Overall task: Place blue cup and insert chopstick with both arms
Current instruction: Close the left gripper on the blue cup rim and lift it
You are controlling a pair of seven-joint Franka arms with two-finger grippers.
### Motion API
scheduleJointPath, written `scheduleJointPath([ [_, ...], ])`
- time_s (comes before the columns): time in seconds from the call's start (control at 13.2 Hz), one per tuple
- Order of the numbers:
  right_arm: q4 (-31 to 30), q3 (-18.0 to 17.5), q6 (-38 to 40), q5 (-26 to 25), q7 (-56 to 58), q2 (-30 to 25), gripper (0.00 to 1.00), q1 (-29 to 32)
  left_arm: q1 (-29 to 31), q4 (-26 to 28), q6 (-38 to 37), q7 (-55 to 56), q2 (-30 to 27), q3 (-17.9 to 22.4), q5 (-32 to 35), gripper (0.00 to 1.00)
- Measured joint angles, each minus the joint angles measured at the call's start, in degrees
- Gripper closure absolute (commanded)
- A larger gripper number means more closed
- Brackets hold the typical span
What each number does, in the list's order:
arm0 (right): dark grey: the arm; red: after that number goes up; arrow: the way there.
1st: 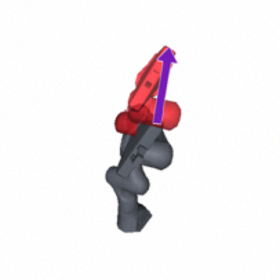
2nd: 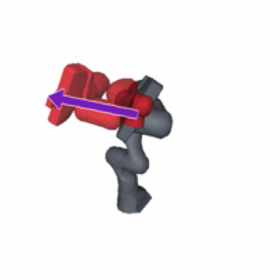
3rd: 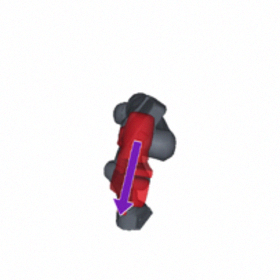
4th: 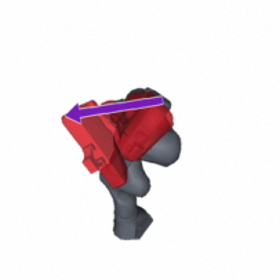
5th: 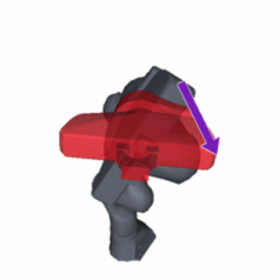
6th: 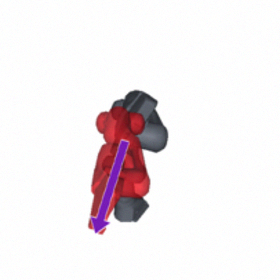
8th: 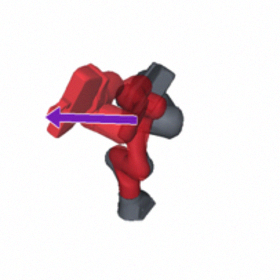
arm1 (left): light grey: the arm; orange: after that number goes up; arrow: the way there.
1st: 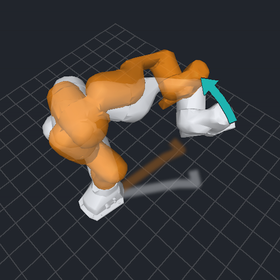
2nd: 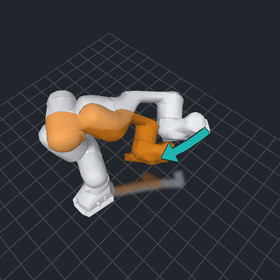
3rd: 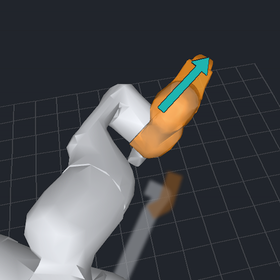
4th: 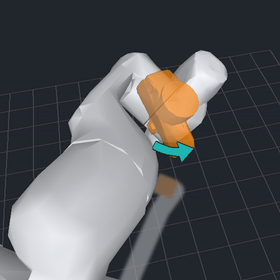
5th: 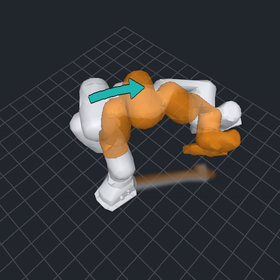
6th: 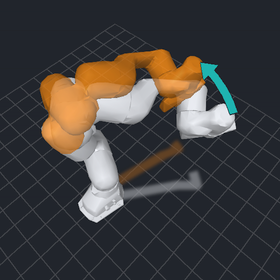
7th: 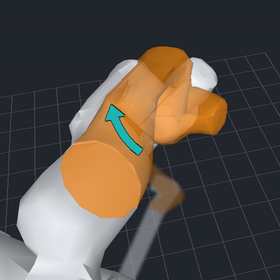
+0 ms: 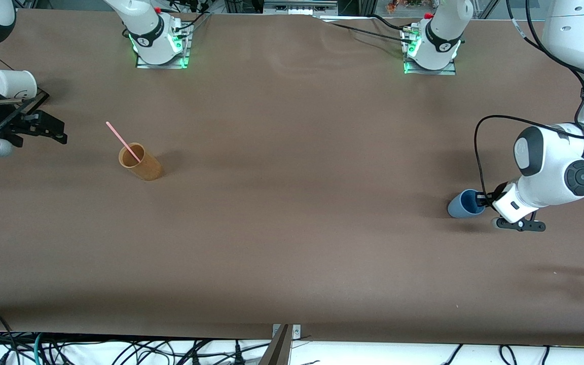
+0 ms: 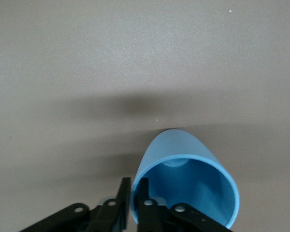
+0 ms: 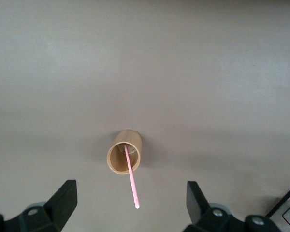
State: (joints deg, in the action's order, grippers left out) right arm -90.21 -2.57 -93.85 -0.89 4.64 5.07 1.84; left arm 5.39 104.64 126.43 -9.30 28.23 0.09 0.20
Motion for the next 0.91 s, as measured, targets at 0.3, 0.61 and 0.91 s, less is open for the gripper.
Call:
scheduleJointPath([
  [0.3,0.0,0.0,0.0,0.0,0.0,0.0,0.0,0.0,-0.2,-1.2,0.2,0.0,-0.3,-0.3,-0.2,1.0],
  [0.61,0.0,0.0,0.0,0.0,0.0,0.0,0.0,0.0,-4.3,-7.4,-7.6,4.4,-1.8,-1.8,-2.0,1.0],
  [0.91,0.0,0.0,0.0,0.0,0.0,0.0,0.0,0.0,-11.6,-12.5,-12.1,16.6,-2.3,-5.6,-2.9,1.0],
])
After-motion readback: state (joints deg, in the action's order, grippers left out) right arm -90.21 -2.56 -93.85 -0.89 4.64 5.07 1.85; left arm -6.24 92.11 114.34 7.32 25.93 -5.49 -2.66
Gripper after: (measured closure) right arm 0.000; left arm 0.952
